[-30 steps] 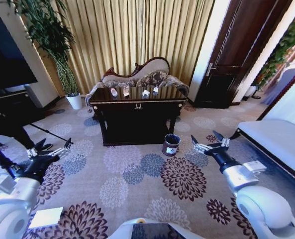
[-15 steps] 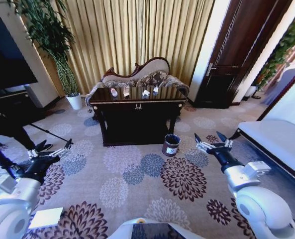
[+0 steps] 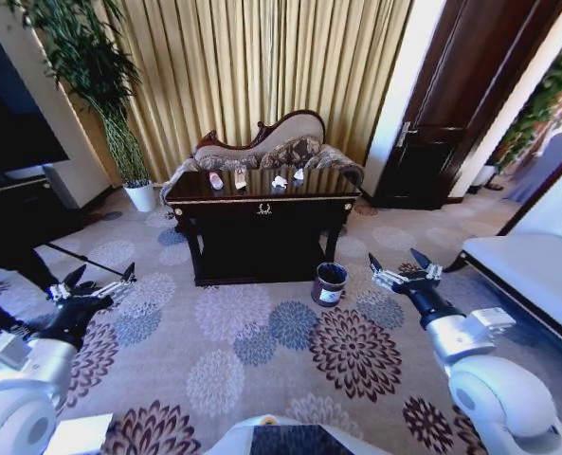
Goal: Move to the front of the table and place the trash on the table into the trash bin.
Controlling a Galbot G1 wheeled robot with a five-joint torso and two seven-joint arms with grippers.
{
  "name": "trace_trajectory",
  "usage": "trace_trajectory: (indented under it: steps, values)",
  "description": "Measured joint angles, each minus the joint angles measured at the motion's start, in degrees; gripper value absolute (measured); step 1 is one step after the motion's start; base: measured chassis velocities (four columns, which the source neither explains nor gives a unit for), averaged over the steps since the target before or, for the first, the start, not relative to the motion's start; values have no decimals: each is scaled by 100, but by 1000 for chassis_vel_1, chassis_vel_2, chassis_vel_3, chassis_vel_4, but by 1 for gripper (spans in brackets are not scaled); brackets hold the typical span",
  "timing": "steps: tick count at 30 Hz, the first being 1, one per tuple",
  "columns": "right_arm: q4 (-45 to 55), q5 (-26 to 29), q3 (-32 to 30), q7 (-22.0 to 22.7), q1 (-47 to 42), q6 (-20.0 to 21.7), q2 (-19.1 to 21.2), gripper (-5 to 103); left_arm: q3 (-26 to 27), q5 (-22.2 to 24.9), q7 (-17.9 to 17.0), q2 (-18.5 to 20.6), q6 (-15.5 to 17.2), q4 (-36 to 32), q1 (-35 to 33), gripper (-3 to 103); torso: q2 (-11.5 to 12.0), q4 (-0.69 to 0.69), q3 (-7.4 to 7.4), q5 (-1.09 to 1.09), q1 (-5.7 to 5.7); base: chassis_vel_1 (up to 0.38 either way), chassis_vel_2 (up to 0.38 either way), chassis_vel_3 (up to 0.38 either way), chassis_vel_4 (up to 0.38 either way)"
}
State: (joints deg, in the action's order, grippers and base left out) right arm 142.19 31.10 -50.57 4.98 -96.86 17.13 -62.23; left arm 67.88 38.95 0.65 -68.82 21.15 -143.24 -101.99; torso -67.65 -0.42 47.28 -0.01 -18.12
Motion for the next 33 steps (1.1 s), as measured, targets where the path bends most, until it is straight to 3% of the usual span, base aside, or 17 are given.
trace_trajectory:
  steps: [33]
  values:
    - [26,-4,83,-42,-7,-20,-1,100,-31,11,8,-33,-25,0,-2,100,-2,-1,-2,1,4,-208,210,208,-222]
